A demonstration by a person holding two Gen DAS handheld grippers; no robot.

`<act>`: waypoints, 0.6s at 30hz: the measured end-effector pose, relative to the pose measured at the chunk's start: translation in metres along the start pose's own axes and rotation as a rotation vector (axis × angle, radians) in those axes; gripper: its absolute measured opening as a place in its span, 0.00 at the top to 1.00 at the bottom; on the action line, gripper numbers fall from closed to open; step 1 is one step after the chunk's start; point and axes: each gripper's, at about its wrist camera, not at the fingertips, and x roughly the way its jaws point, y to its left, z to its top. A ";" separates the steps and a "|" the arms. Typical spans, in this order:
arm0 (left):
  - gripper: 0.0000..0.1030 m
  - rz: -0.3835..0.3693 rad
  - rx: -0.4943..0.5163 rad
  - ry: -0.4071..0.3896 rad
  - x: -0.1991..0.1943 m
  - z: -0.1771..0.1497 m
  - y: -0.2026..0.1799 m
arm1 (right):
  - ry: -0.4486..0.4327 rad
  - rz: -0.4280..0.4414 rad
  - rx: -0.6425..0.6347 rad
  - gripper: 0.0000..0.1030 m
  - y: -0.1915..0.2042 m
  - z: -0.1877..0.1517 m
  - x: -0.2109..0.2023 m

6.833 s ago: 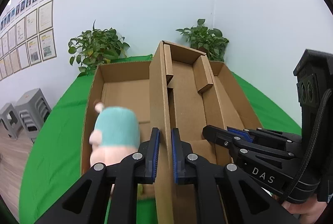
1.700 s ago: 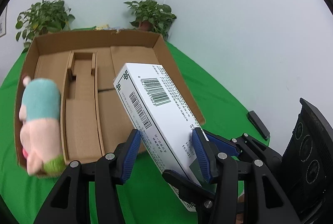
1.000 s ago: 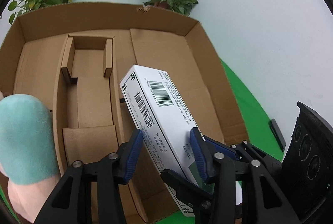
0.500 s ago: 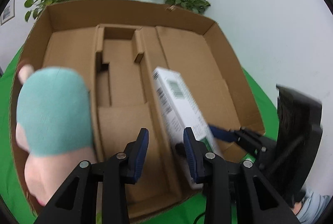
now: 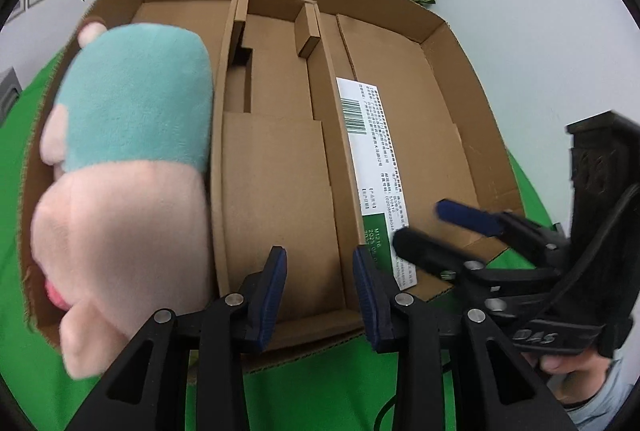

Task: Organize objects
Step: 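Place the medicine box into the large box beside the insert and release, then grasp the white handheld device by its round head with the left gripper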

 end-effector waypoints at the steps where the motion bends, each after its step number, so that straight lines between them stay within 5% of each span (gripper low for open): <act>1: 0.69 0.015 0.012 -0.018 -0.006 -0.002 -0.004 | -0.022 -0.009 -0.013 0.19 0.001 -0.001 -0.009; 4: 0.53 0.082 0.060 -0.113 -0.030 -0.008 -0.027 | -0.080 -0.037 -0.052 0.08 0.004 -0.011 -0.037; 5: 0.42 0.101 0.072 -0.150 -0.040 -0.013 -0.035 | -0.100 -0.041 -0.062 0.01 0.005 -0.015 -0.046; 6: 0.30 0.115 0.084 -0.198 -0.052 -0.019 -0.044 | -0.126 -0.044 -0.071 0.00 0.007 -0.022 -0.058; 9: 0.19 0.140 0.111 -0.304 -0.080 -0.030 -0.066 | -0.187 -0.048 -0.081 0.00 0.013 -0.030 -0.083; 14: 0.16 0.148 0.131 -0.384 -0.110 -0.039 -0.094 | -0.259 -0.032 -0.100 0.00 0.017 -0.042 -0.115; 18: 0.14 0.088 0.121 -0.355 -0.116 -0.045 -0.104 | -0.255 -0.024 -0.095 0.00 0.012 -0.061 -0.130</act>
